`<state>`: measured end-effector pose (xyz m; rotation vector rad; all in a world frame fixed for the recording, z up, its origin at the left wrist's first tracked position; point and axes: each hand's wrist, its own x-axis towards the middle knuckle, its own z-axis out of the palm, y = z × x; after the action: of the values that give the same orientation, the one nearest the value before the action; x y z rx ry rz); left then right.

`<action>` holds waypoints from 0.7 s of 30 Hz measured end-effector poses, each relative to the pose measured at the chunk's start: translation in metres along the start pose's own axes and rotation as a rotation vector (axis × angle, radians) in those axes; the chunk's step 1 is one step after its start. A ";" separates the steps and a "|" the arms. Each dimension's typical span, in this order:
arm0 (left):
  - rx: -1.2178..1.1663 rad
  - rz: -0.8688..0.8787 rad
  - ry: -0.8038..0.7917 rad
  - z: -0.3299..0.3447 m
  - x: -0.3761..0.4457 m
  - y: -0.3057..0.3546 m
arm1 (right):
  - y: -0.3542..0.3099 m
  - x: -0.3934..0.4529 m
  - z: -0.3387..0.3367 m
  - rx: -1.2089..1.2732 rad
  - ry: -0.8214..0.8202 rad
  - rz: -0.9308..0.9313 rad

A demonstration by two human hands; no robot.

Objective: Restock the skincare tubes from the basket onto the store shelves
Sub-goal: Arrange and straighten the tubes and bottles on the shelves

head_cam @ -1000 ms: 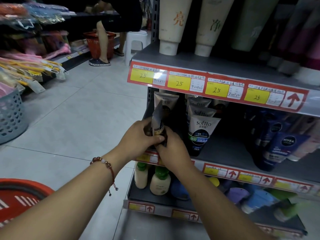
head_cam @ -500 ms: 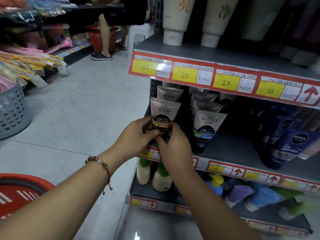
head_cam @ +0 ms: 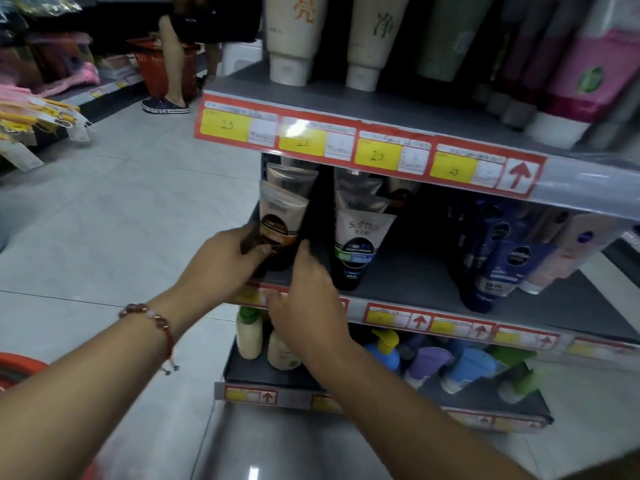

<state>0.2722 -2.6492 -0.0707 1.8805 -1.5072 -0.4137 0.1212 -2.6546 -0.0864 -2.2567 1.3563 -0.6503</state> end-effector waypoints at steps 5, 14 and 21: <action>-0.073 -0.020 -0.004 -0.003 -0.032 0.024 | 0.045 -0.061 -0.051 -0.079 -0.124 -0.113; -0.179 -0.106 0.044 0.013 -0.002 0.029 | 0.097 -0.114 -0.077 0.076 -0.207 0.010; -0.163 -0.153 0.127 0.026 0.005 0.028 | 0.113 -0.099 -0.095 -0.093 -0.154 -0.050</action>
<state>0.2370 -2.6650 -0.0695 1.8627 -1.2143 -0.4636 -0.0540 -2.6263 -0.0921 -2.3671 1.2827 -0.4270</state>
